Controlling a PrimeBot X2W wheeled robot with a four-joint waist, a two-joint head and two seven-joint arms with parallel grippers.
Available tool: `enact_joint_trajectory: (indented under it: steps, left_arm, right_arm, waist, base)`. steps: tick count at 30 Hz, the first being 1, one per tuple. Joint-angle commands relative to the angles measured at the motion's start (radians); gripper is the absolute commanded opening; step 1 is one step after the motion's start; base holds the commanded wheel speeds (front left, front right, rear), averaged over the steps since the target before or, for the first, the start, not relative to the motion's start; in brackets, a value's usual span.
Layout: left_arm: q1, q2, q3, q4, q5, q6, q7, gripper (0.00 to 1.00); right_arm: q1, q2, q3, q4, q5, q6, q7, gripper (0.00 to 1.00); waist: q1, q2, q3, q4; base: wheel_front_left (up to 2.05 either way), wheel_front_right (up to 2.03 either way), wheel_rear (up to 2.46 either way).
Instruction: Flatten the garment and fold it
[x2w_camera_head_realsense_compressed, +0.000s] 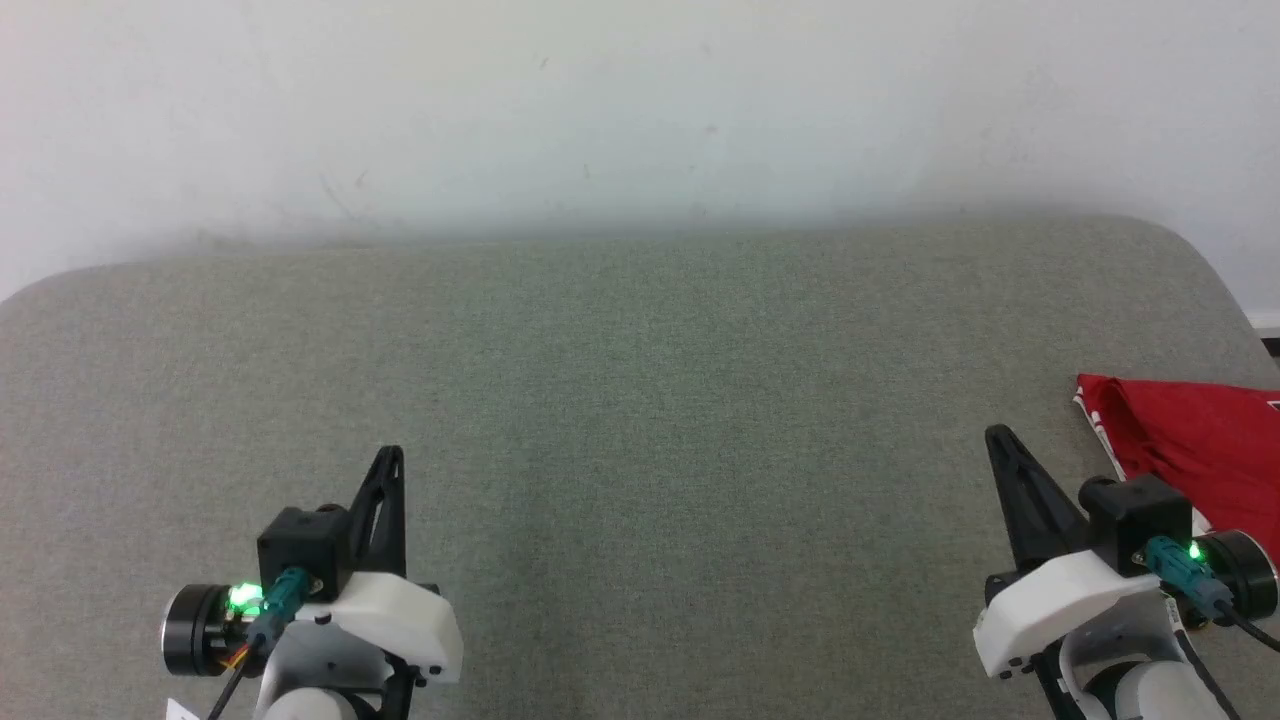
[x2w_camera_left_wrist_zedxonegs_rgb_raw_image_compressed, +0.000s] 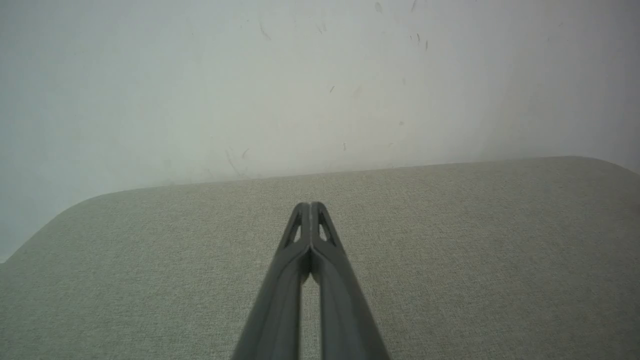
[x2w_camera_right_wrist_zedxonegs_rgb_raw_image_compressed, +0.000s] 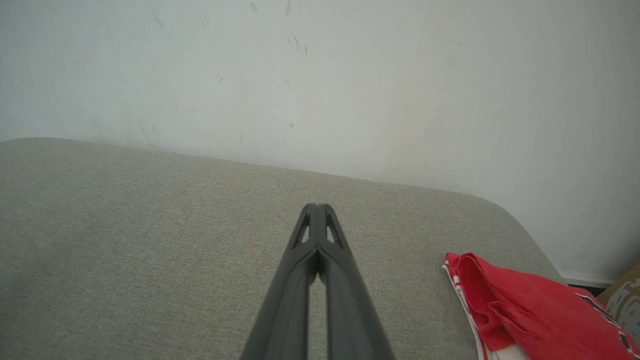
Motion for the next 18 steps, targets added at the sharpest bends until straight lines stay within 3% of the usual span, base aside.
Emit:
enact_joint_trajectory:
  steps: [1,18]
  left_arm:
    - [0.016,-0.003,0.004,-0.006,0.006,0.007,0.0,0.0]
    - [0.016,-0.003,0.004,-0.006,0.006,0.007,0.0,0.0]
  right_arm:
    - [0.011,0.004,0.0,-0.007,-0.006,-0.002,0.001,0.0]
    - [0.011,0.004,0.0,-0.007,-0.006,-0.002,0.001,0.0]
  waist:
    - [0.0,-0.0001,0.0,0.0]
    - [0.0,-0.0001,0.0,0.0]
  base:
    - [0.0,0.0,0.0]
    - [0.0,0.0,0.0]
